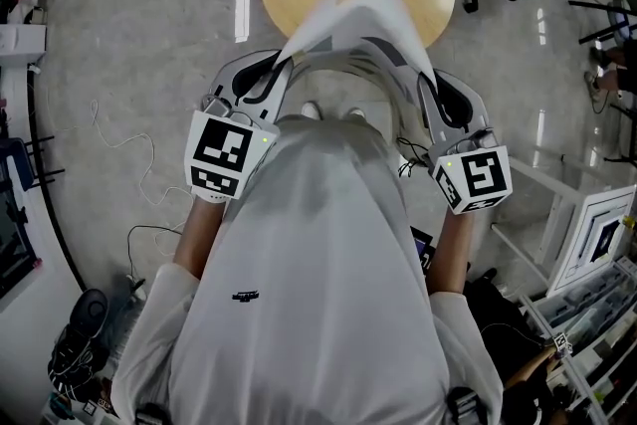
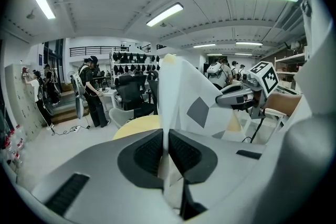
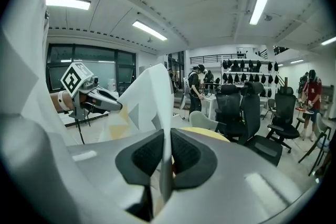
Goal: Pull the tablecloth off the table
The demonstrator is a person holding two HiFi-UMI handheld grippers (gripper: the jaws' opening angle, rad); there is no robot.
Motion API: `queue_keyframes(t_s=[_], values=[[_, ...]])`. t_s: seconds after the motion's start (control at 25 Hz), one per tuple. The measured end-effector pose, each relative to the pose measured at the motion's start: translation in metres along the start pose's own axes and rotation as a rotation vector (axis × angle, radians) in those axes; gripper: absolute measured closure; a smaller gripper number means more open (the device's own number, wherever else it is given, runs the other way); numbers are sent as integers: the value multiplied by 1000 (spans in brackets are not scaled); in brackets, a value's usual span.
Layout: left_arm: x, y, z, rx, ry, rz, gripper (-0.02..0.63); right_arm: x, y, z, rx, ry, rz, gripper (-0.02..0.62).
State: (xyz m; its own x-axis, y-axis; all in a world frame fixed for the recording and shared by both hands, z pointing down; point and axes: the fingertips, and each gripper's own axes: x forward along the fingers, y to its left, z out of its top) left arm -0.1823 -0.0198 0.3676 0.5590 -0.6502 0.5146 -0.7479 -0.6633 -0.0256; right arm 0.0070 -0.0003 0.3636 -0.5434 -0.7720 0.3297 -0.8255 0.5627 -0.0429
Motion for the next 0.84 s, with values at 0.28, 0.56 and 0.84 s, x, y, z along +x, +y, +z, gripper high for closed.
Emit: queue_keyframes(t_s=[0.28,0.56,0.84], values=[[-11,0,0,2,-12,-9,577,-4,11,5,-7,-19,-15,554],[-17,-6,5,0,-22,-15,577,-15,12,9,-12,-26,-32,554],[-20,21,1,12,-30,-7,578,6,24,17,-39,-2,-39,554]])
